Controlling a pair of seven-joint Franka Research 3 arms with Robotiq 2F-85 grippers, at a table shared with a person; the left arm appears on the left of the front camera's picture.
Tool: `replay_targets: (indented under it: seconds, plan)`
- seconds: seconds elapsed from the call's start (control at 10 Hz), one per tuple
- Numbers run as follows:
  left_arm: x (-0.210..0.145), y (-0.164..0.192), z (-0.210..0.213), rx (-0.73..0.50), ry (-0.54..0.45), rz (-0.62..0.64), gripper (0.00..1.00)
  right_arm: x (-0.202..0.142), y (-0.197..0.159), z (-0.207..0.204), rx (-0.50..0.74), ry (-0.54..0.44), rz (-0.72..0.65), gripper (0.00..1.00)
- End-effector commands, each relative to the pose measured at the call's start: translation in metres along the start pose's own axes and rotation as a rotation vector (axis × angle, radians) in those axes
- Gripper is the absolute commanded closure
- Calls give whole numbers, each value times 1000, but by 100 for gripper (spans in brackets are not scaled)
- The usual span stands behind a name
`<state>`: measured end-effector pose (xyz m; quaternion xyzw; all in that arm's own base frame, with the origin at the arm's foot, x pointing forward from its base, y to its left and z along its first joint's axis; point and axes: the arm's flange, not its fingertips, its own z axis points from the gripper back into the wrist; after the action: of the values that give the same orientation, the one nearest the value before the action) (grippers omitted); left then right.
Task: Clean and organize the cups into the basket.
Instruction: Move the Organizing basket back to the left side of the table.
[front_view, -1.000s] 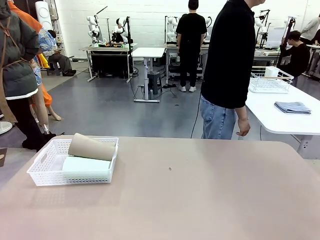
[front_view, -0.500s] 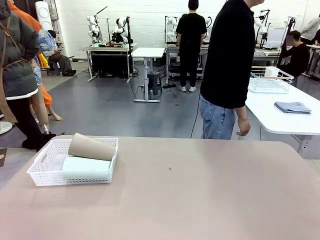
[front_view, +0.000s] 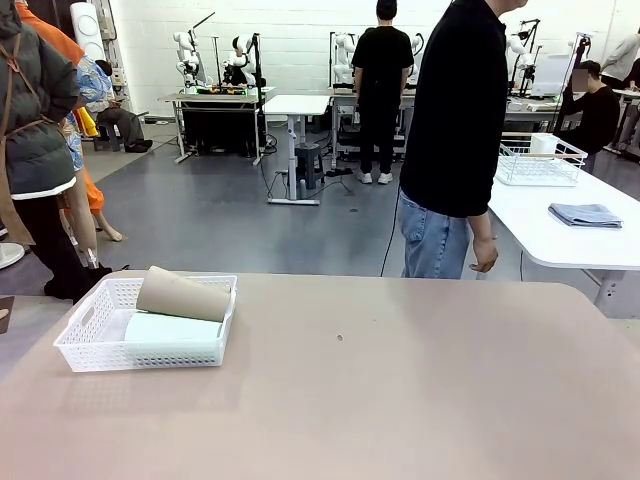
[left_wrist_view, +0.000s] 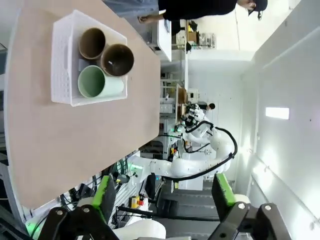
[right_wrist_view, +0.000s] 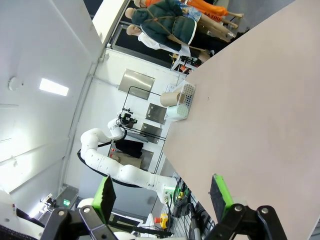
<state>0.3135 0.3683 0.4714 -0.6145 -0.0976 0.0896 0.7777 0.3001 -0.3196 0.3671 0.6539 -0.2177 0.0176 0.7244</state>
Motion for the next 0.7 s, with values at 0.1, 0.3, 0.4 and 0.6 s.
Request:
replay_targets:
  seconds: [0.1,0.3,0.4,0.6]
  plan:
    - [0,-8,41,0,-59,-13,0,-1,1,0,14,-2,4,0]
    - [-6,-22,31,85,-68,-27,0,-1,1,0,14,-2,4,0]
    - [-10,-4,30,23,-63,-8,0,-1,1,0,14,-2,4,0]
    - [-10,-4,30,23,-63,-8,0,-1,1,0,14,-2,4,0]
